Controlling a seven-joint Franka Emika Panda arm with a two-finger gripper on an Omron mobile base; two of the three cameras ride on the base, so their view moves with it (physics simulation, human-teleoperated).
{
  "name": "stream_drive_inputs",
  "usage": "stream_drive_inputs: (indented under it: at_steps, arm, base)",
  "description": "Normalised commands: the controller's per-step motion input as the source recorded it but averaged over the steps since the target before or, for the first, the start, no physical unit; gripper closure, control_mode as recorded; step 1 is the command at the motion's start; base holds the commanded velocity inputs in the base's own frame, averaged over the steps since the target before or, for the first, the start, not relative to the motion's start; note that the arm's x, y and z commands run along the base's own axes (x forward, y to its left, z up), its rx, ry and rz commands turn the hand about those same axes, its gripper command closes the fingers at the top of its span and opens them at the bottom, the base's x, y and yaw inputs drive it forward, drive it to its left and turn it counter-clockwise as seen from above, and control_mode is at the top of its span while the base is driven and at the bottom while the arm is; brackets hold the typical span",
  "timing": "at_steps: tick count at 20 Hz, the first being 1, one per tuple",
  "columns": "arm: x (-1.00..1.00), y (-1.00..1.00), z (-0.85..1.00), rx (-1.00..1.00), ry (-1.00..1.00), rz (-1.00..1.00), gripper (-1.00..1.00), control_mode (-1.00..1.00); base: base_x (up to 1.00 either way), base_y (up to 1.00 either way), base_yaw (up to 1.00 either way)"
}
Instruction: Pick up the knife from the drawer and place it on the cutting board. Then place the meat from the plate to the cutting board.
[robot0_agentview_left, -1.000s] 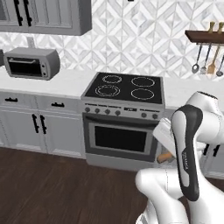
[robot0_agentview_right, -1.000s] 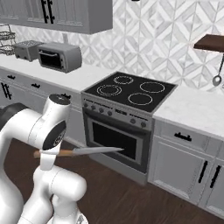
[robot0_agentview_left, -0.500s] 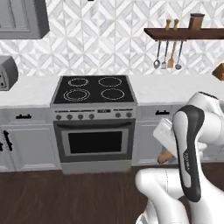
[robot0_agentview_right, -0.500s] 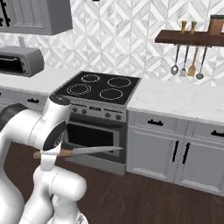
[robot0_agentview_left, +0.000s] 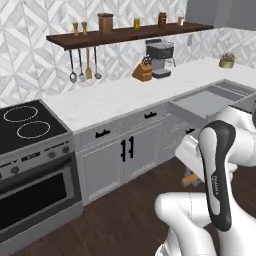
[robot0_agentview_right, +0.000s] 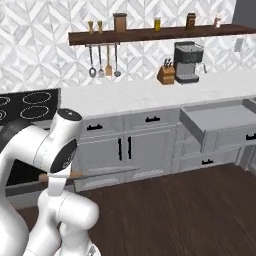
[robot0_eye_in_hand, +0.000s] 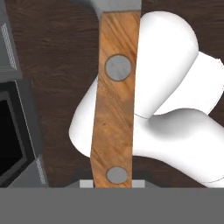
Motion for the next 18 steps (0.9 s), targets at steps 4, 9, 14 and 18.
stream_drive_inputs:
  at_steps: [4,9,14,18]
  arm:
    - [0.00,0.00,0.00,0.00,0.00,0.00,1.00,1.00]
    - [0.00,0.00,0.00,0.00,0.00,0.00,1.00,1.00]
    - [0.00,0.00,0.00,0.00,0.00,0.00,1.00,1.00]
    - [0.00,0.00,0.00,0.00,0.00,0.00,1.00,1.00]
  base:
    - [0.02,-0.14,-0.86]
    - [0.43,-0.35,-0.71]
    - [0.71,-0.64,-0.54]
    - [0.64,-0.71,-0.55]
